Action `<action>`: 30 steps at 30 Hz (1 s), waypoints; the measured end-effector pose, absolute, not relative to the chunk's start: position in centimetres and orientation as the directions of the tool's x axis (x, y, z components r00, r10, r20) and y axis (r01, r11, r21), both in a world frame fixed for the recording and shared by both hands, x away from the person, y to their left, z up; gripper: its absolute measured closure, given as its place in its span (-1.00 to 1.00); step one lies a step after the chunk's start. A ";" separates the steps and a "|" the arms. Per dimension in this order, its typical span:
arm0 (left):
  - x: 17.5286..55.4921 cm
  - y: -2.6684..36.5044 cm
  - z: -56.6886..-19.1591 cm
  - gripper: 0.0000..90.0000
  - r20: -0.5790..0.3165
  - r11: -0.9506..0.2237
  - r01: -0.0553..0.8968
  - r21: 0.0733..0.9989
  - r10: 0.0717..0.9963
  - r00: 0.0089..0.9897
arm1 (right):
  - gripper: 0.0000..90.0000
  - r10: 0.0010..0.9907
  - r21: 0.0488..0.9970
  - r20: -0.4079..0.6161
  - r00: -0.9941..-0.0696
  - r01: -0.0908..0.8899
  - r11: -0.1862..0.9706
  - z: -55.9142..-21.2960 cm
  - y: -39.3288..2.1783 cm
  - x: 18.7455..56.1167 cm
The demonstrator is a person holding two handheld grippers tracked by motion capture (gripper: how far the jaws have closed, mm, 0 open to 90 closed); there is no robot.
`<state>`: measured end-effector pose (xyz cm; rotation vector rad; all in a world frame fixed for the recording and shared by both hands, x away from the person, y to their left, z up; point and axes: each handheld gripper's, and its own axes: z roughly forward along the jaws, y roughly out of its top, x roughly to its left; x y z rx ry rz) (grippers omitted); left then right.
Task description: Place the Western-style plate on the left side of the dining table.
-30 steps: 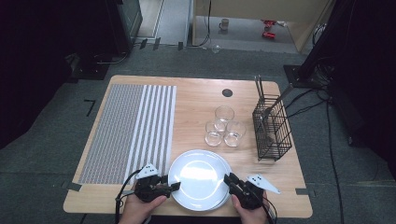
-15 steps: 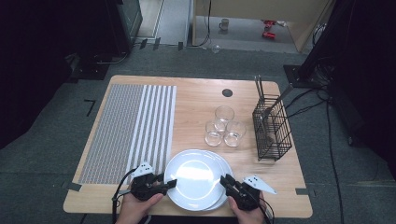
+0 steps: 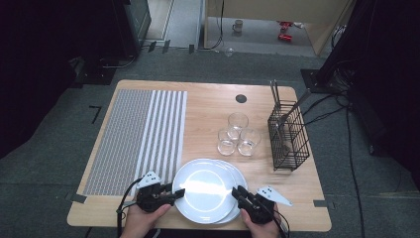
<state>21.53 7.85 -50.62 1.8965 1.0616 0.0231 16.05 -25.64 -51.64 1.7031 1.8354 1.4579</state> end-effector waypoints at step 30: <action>21.8 7.9 -50.8 0.48 -0.484 -0.122 0.693 0.711 0.630 0.607 | 0.77 0.823 0.693 0.542 -0.169 0.643 -0.325 -51.8 -26.3 16.1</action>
